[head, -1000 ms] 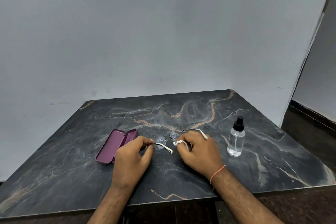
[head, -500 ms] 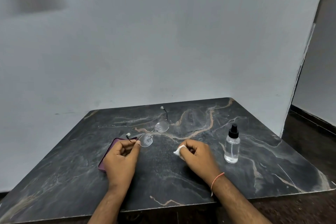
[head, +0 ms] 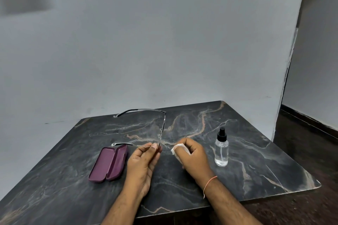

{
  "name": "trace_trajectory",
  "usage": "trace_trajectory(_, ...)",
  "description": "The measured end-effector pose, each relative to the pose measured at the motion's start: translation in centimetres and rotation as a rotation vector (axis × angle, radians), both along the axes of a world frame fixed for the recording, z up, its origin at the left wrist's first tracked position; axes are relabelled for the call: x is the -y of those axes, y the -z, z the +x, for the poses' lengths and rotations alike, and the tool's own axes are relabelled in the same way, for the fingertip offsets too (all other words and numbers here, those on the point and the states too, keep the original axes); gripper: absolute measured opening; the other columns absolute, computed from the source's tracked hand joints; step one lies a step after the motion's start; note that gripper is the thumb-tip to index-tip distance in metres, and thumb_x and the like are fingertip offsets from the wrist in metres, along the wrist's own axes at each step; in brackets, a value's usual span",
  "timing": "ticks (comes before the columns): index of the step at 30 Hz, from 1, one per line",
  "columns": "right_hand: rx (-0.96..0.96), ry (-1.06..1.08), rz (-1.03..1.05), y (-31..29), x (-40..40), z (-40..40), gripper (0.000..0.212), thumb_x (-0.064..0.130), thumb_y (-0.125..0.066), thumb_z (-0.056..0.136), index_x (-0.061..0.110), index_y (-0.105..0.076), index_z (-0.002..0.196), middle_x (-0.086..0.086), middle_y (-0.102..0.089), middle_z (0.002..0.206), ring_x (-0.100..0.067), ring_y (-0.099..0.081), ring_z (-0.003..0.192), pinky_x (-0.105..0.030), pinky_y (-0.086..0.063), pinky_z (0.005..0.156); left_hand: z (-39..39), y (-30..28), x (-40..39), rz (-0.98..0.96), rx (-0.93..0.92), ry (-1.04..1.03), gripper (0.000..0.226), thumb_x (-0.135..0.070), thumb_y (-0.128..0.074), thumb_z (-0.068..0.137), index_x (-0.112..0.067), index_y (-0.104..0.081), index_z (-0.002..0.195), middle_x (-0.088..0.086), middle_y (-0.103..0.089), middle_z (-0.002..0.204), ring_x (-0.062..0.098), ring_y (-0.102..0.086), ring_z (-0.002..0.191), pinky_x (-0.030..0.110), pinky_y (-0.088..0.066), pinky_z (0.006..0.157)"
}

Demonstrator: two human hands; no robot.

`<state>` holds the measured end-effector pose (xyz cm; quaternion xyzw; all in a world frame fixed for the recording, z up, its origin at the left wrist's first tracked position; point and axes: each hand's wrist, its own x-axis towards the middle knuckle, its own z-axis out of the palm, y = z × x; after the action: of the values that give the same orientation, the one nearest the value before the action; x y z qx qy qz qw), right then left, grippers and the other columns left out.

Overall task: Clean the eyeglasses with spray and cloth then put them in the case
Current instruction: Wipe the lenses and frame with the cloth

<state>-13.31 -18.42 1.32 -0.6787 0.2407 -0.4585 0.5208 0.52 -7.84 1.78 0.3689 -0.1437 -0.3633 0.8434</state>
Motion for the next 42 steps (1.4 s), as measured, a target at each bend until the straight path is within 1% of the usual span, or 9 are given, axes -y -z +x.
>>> trace_trajectory(3, 0.071, -0.046, 0.054, 0.1, 0.0, 0.1, 0.01, 0.036, -0.062, 0.079, 0.027, -0.066, 0.077, -0.002, -0.071, 0.068, -0.013, -0.065, 0.059, -0.027, -0.049, 0.05, -0.1, 0.0, 0.0, -0.003, 0.003, 0.042, 0.018, 0.003, -0.075, 0.084, -0.003, -0.069, 0.1, 0.014, -0.083, 0.093, 0.018, -0.084, 0.087, 0.022, -0.066, 0.073)
trace_trajectory(8, 0.152, -0.024, -0.008, 0.3, 0.1, 0.1, 0.022, 0.031, -0.059, 0.078, 0.036, -0.074, 0.093, 0.011, -0.078, 0.089, -0.006, -0.071, 0.08, -0.02, -0.054, 0.071, -0.2, 0.7, -0.1, 0.071, 0.14, 0.064, 0.029, -0.001, -0.084, 0.074, -0.003, -0.072, 0.101, 0.021, -0.083, 0.099, 0.021, -0.084, 0.09, 0.023, -0.065, 0.075)
trace_trajectory(12, 0.23, -0.017, -0.084, -0.2, -0.2, -0.3, 0.023, 0.029, -0.075, 0.088, 0.04, -0.077, 0.108, 0.012, -0.082, 0.112, -0.006, -0.075, 0.11, -0.014, -0.053, 0.093, -0.2, 0.7, 0.0, 0.085, 0.202, 0.07, 0.03, -0.002, -0.085, 0.073, -0.004, -0.073, 0.1, 0.021, -0.083, 0.099, 0.021, -0.083, 0.089, 0.023, -0.065, 0.075)
trace_trajectory(22, 0.284, 0.045, -0.197, -0.9, -1.0, -0.7, 0.017, 0.035, -0.082, 0.09, 0.046, -0.084, 0.103, 0.017, -0.084, 0.104, -0.005, -0.079, 0.102, -0.015, -0.057, 0.09, -0.6, 0.6, 0.2, 0.119, 0.311, 0.053, 0.033, -0.007, -0.085, 0.073, -0.005, -0.073, 0.104, 0.017, -0.083, 0.094, 0.017, -0.082, 0.085, 0.023, -0.065, 0.075)
trace_trajectory(25, 0.295, 0.076, -0.291, -0.9, -1.1, -0.5, 0.02, 0.025, -0.083, 0.092, 0.037, -0.086, 0.107, 0.017, -0.084, 0.103, -0.006, -0.081, 0.1, -0.019, -0.06, 0.088, -0.5, 0.5, 0.1, 0.115, 0.314, 0.078, 0.039, -0.013, -0.085, 0.076, -0.008, -0.075, 0.113, 0.015, -0.084, 0.109, 0.022, -0.082, 0.101, 0.028, -0.065, 0.085)
trace_trajectory(30, 0.244, 0.195, -0.454, -1.6, -0.9, -1.0, 0.013, 0.018, -0.083, 0.094, 0.024, -0.087, 0.106, 0.017, -0.084, 0.101, -0.003, -0.08, 0.094, -0.023, -0.063, 0.081, -0.1, 0.5, -0.1, 0.105, 0.341, 0.124, 0.052, -0.011, -0.074, 0.093, -0.019, -0.064, 0.143, 0.001, -0.075, 0.14, 0.015, -0.07, 0.131, 0.043, -0.05, 0.111)
trace_trajectory(36, 0.038, 0.426, -0.767, -4.4, -0.7, -2.4, 0.01, 0.025, -0.081, 0.093, 0.024, -0.086, 0.102, 0.01, -0.083, 0.088, -0.009, -0.077, 0.075, -0.035, -0.061, 0.061, 0.4, 1.4, 0.0, 0.125, 0.299, -0.196, 0.037, 0.006, -0.065, 0.101, -0.024, -0.074, 0.121, -0.002, -0.078, 0.13, 0.018, -0.073, 0.124, 0.039, -0.057, 0.101)
trace_trajectory(39, -0.022, 0.492, -0.977, -6.2, -0.8, -3.2, 0.01, 0.027, -0.079, 0.095, 0.022, -0.085, 0.101, 0.009, -0.083, 0.085, -0.01, -0.077, 0.071, -0.031, -0.06, 0.057, 0.8, 1.3, -0.6, 0.161, 0.344, -0.437, 0.05, 0.012, -0.046, 0.104, -0.032, -0.069, 0.111, -0.002, -0.072, 0.132, 0.02, -0.07, 0.119, 0.034, -0.058, 0.083)
trace_trajectory(42, -0.143, 0.492, -1.14, -7.2, -1.1, -3.5, 0.008, 0.029, -0.079, 0.097, 0.024, -0.084, 0.1, 0.01, -0.08, 0.081, -0.011, -0.074, 0.064, -0.032, -0.058, 0.052, 1.2, 1.0, -1.5, 0.205, 0.471, -0.583, 0.059, 0.013, -0.035, 0.103, -0.04, -0.062, 0.11, -0.002, -0.067, 0.128, 0.018, -0.064, 0.116, 0.032, -0.055, 0.079)
